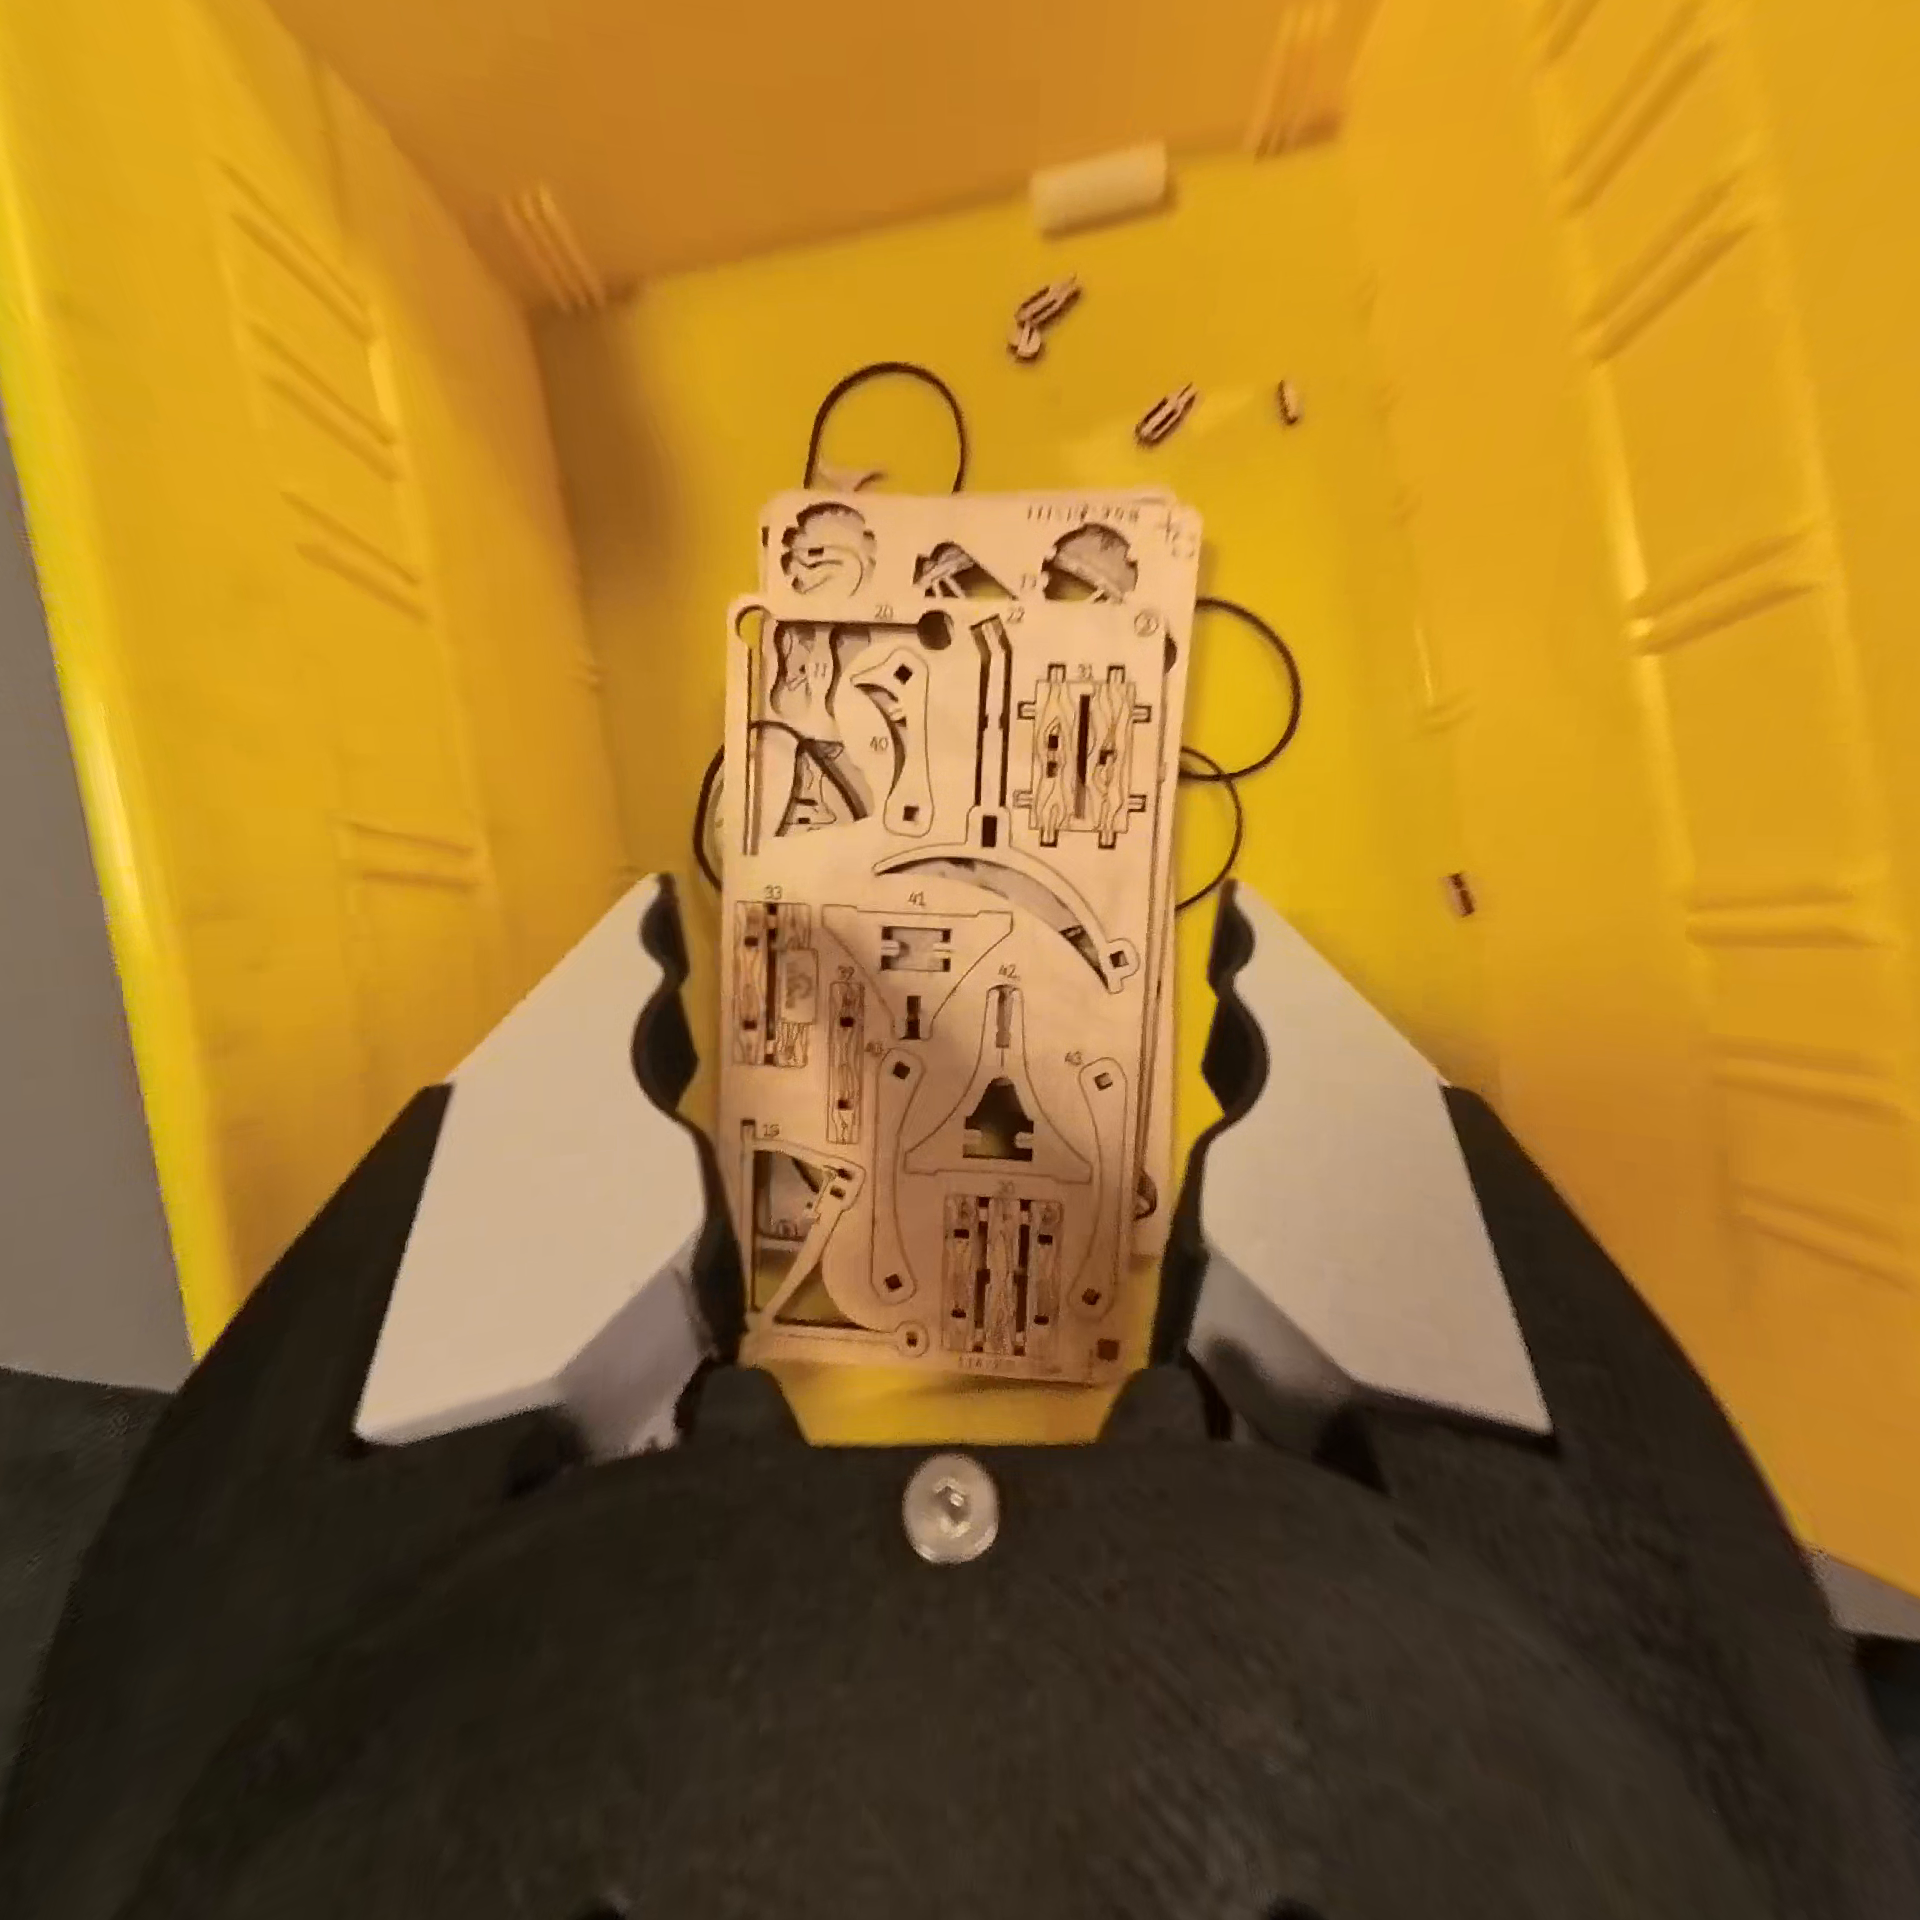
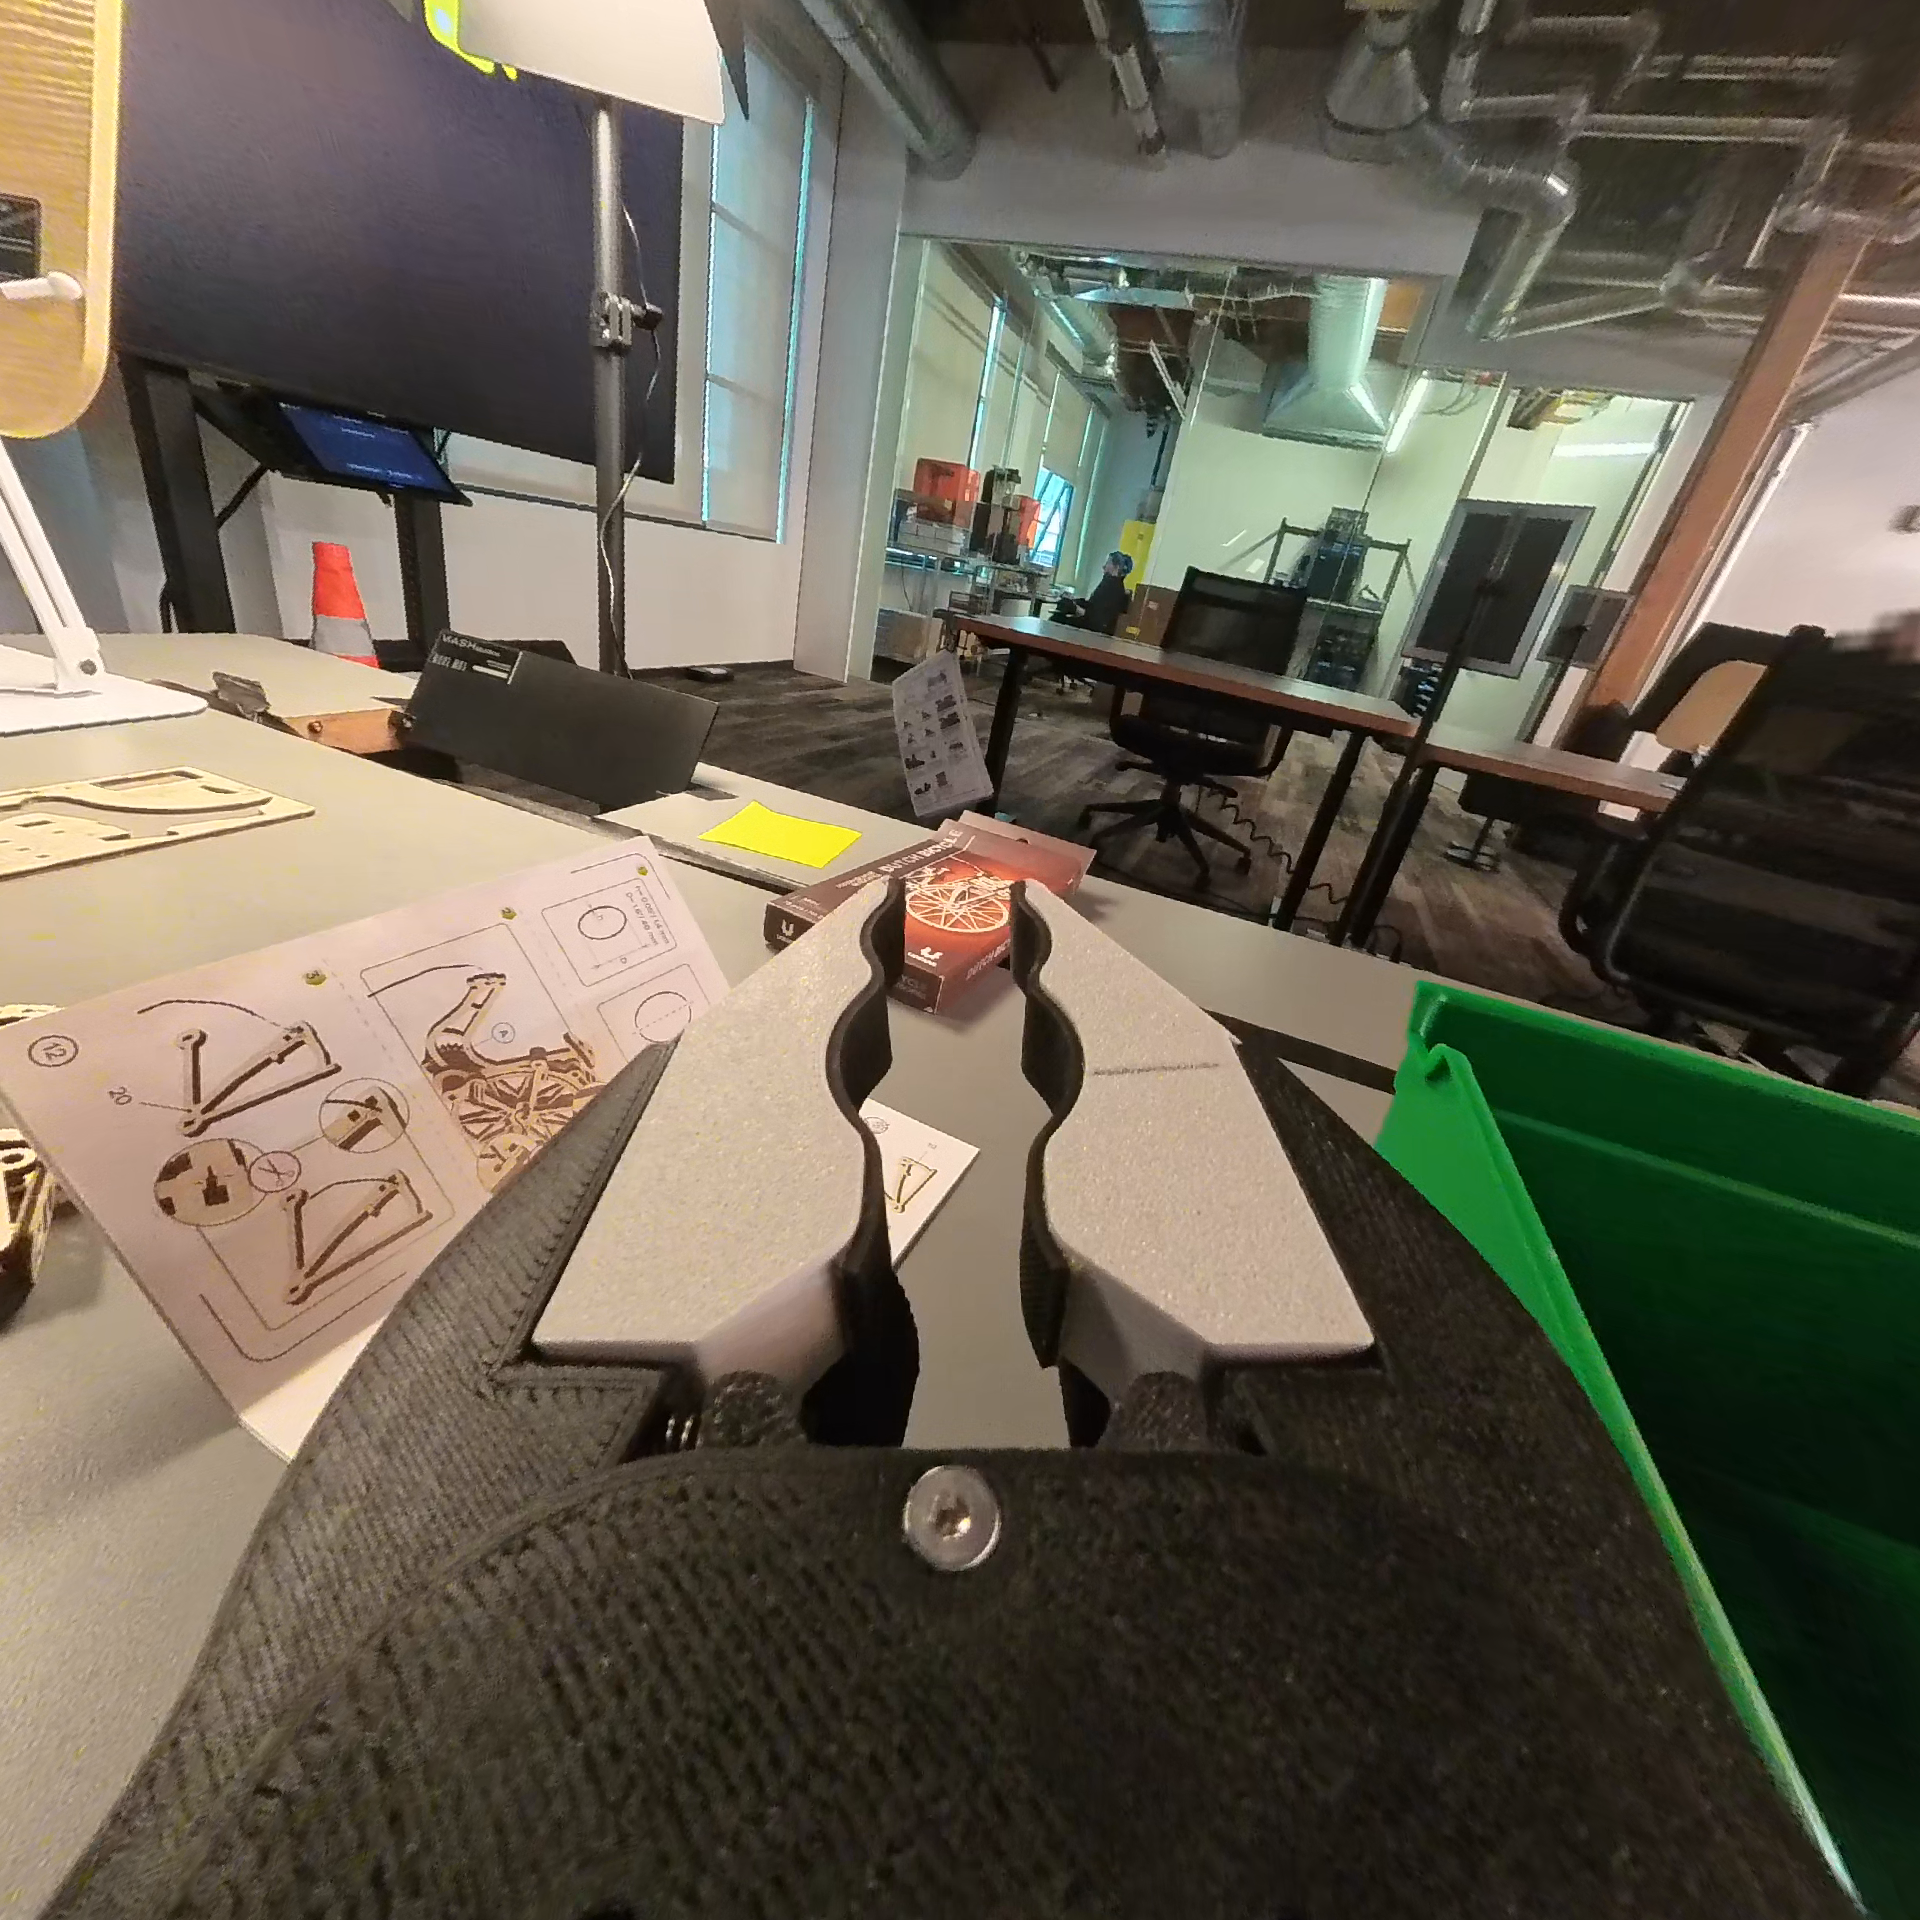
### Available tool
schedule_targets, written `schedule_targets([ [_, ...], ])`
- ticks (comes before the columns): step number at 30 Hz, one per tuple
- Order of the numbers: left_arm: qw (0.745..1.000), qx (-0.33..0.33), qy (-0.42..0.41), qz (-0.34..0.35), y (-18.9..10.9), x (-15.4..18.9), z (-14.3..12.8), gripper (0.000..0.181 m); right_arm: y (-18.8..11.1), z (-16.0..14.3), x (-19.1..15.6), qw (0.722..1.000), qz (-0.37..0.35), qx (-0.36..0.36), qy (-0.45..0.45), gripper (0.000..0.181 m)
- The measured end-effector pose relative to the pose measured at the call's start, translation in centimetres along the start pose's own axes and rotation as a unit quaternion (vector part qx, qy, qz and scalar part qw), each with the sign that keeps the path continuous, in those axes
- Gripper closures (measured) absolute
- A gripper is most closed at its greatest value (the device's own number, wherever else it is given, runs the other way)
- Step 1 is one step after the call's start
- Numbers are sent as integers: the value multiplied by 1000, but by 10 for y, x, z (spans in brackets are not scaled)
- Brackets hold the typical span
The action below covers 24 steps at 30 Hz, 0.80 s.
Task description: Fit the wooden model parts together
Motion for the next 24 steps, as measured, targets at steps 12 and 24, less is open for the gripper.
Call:
schedule_targets([
  [12,998,-54,-9,11,21,-8,-10,75,0,0,0,1000,2,0,1,163],
  [24,998,-11,-53,-9,2,-10,0,87,0,0,-1,1000,5,2,3,163],
])
Point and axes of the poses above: each gripper's, where its closed fingertips meet, y out along the fingers, z out of its top, x = y × z across the jaws, the point moved 3 cm from there along -y, back along the fingers, and after that the axes turned 10 degrees about -y, right-handed, at the moved point
